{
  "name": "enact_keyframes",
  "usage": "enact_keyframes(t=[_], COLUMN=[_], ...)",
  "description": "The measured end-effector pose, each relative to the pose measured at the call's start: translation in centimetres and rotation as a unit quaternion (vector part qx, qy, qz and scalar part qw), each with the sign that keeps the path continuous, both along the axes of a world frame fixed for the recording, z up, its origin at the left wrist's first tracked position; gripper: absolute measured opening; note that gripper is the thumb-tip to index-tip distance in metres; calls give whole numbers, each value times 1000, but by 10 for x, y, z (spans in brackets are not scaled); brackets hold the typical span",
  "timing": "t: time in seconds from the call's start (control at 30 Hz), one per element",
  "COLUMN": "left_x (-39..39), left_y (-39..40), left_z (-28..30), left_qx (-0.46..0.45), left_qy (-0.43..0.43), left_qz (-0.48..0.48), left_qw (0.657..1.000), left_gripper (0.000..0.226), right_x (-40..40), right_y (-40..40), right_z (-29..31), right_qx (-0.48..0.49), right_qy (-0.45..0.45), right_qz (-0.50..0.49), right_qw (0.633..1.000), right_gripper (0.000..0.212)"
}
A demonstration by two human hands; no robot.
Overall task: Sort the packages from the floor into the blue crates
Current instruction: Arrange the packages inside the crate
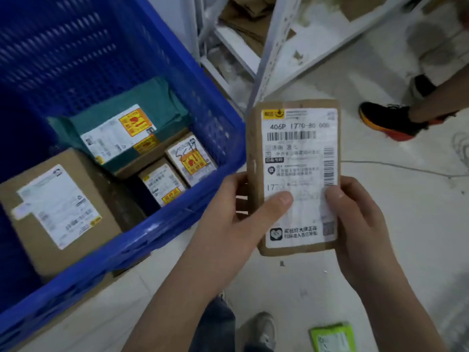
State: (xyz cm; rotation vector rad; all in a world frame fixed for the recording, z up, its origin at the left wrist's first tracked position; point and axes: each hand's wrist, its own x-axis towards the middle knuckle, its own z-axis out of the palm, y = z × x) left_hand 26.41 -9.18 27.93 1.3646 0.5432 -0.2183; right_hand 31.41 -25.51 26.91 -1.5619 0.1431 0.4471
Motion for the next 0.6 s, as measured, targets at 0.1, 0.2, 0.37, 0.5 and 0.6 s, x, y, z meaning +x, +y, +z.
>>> enact_keyframes(t=[0.1, 0.2, 0.37, 0.5, 0.6], left_x=[-11, -14, -10, -5, -1], left_y=[32, 69, 119, 144, 150], left_z=[14, 16, -6, -34, -56], left_qx=[25, 65, 62, 44, 33], left_qy=[-6, 20, 44, 104, 171], left_qz=[45, 110, 166, 168, 153], left_qw=[999, 992, 983, 979, 973], left_gripper=[40, 36, 9, 13, 19], right_x=[7, 18, 49, 81, 95], right_y=[36, 78, 143, 180, 200], right_z=[14, 17, 1, -11, -32], right_qx=[-3, -6, -64, -132, -226], right_qy=[-29, -45, -47, -44, 10], right_qz=[59, 126, 260, 416, 505], right_qw=[998, 991, 962, 899, 833], right_gripper=[22, 22, 25, 38, 37])
